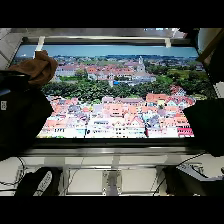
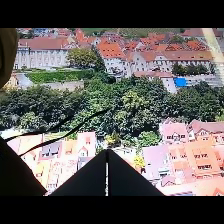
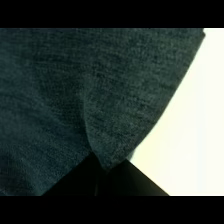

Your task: Fold the clothes and pants, and hang the long-sleeved shirts on hangers.

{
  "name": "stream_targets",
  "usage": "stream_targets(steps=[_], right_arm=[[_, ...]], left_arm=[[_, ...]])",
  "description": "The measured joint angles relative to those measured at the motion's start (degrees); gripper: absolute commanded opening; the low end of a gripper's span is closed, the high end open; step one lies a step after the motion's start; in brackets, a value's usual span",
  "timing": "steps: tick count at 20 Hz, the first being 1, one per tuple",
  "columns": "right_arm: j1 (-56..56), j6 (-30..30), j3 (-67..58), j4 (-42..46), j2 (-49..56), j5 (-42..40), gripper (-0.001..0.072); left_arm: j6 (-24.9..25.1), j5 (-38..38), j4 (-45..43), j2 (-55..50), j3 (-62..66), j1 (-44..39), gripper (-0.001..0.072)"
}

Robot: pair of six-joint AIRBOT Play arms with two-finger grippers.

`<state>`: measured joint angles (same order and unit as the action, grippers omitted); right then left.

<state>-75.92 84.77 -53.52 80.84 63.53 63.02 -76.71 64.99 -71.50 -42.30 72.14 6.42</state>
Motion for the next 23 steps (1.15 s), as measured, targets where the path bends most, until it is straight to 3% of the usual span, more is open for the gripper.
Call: stream_targets(steps=[2,5,7,8,9,11,14,19,23], right_arm=[[-0.94,-0.04,1.75,0.11,-2.69,-0.5,0.0334],[-0.9,0.31,2.45,-6.86,-7.48,-0.92,0.035],[-0.59,0.57,1.84,-16.15,-11.91,-2.43,0.0302],[0.24,-0.24,1.4,-21.51,-14.27,-3.58,0.022],[2.14,-1.9,1.03,-27.21,-16.85,-3.93,0.0014],[9.2,-6.47,0.5,-37.31,-21.62,-4.7,0.002],[25.29,-14.56,0.15,-43.98,-26.21,-3.98,0.002],[51.84,-19.54,0.04,-36.74,-26.73,-1.97,0.0021],[63.54,-20.28,0.04,-30.99,-24.68,-1.03,0.0021]], left_arm=[[0.0,0.0,0.0,0.0,0.0,0.0,0.0042],[-0.02,0.17,0.0,0.0,0.0,0.0,0.0042],[-0.02,0.79,-0.02,0.0,0.0,0.0,0.0042],[-0.02,1.14,-0.02,0.0,0.0,0.0,0.0042],[-0.02,1.38,-0.02,0.0,0.0,0.0,0.0042],[-0.02,1.95,0.0,0.0,0.0,0.0,0.0042],[-0.02,2.71,0.02,0.0,0.0,0.0,0.0041],[-0.02,3.17,0.15,0.02,0.0,0.0,0.0042],[-0.02,3.21,0.15,0.02,0.0,0.0,0.0042]])
